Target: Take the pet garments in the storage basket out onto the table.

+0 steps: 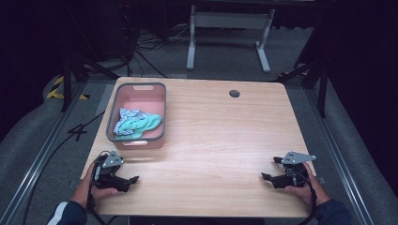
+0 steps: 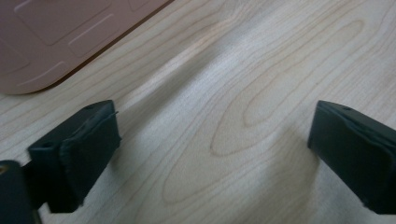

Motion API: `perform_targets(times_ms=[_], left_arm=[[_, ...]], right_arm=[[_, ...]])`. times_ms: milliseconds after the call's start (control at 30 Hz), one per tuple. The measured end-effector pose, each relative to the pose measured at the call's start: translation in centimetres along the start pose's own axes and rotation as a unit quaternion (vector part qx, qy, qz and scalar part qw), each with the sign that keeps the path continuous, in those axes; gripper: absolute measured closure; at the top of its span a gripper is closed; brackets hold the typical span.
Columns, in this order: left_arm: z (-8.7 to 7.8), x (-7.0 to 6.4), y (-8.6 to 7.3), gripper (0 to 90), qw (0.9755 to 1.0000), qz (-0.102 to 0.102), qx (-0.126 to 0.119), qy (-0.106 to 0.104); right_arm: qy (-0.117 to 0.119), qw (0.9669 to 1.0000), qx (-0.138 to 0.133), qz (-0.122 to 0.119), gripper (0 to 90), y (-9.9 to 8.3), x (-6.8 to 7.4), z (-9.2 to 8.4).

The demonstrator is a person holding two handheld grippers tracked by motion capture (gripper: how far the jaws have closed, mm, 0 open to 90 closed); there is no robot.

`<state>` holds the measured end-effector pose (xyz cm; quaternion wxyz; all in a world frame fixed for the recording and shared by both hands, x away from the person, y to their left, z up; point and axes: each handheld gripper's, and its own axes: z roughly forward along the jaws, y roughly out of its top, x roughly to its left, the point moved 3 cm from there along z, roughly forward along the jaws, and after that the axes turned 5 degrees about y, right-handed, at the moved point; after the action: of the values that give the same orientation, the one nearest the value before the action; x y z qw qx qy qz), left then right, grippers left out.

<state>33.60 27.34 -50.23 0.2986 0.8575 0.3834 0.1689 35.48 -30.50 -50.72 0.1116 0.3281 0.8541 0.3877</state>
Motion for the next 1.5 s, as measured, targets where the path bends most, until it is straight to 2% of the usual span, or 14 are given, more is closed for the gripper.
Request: perform_targets(times_ms=[100,200,367,500,567,667,700,767,933,1033,1167,1367,1433,1500], left_arm=[[-0.6,0.1,0.2,20.4,0.9998,0.012,0.005,-0.018],[-1.0,0.2,0.5,18.7,0.9998,0.012,0.006,-0.016],[-1.6,0.4,1.5,22.8,0.9998,0.014,0.014,-0.003],[-2.9,0.4,2.5,23.7,0.9999,0.006,-0.009,0.003],[-3.1,0.5,2.6,23.7,0.9999,0.012,-0.011,0.006],[-4.3,0.4,3.5,23.0,0.9995,0.012,-0.027,0.011],[-4.7,0.5,3.8,22.7,0.9990,0.017,-0.035,0.020],[-5.5,0.6,4.4,21.6,0.9985,0.011,-0.050,0.017],[-7.1,1.1,6.2,18.7,0.9975,0.022,-0.060,0.033],[-7.5,1.3,6.9,18.7,0.9972,0.029,-0.057,0.040],[-8.0,1.7,9.0,18.7,0.9963,0.051,-0.047,0.050],[-7.8,2.3,10.9,18.8,0.9964,0.060,-0.034,0.049],[-7.7,2.5,11.3,18.8,0.9957,0.070,-0.026,0.056],[-7.5,2.6,11.6,18.8,0.9960,0.067,-0.024,0.053]], right_arm=[[0.000,1.0000,0.000,0.000,15.1,0.0,0.0,0.0],[0.000,1.0000,0.000,0.000,15.1,0.0,0.0,0.0],[0.000,1.0000,0.000,0.001,15.1,-0.1,0.0,-0.1],[-0.001,1.0000,0.000,0.001,15.1,-0.1,0.0,-0.1],[-0.001,1.0000,0.000,0.001,15.1,-0.1,0.0,-0.1],[-0.001,1.0000,0.000,0.001,15.1,-0.1,0.0,-0.1],[0.000,1.0000,0.000,0.001,15.1,-0.1,0.0,-0.1],[0.000,1.0000,0.000,0.001,15.2,-0.1,0.0,-0.1],[-0.002,1.0000,-0.001,0.002,15.2,-0.1,0.0,-0.1],[-0.002,1.0000,0.000,0.003,15.1,-0.1,0.0,-0.1],[-0.002,1.0000,0.000,0.003,15.1,-0.1,0.0,-0.1],[-0.002,1.0000,0.000,0.003,15.2,-0.1,0.0,-0.1],[-0.002,1.0000,0.000,0.003,15.1,-0.1,0.0,-0.1],[-0.002,1.0000,0.000,0.003,15.2,-0.1,0.0,-0.1]])
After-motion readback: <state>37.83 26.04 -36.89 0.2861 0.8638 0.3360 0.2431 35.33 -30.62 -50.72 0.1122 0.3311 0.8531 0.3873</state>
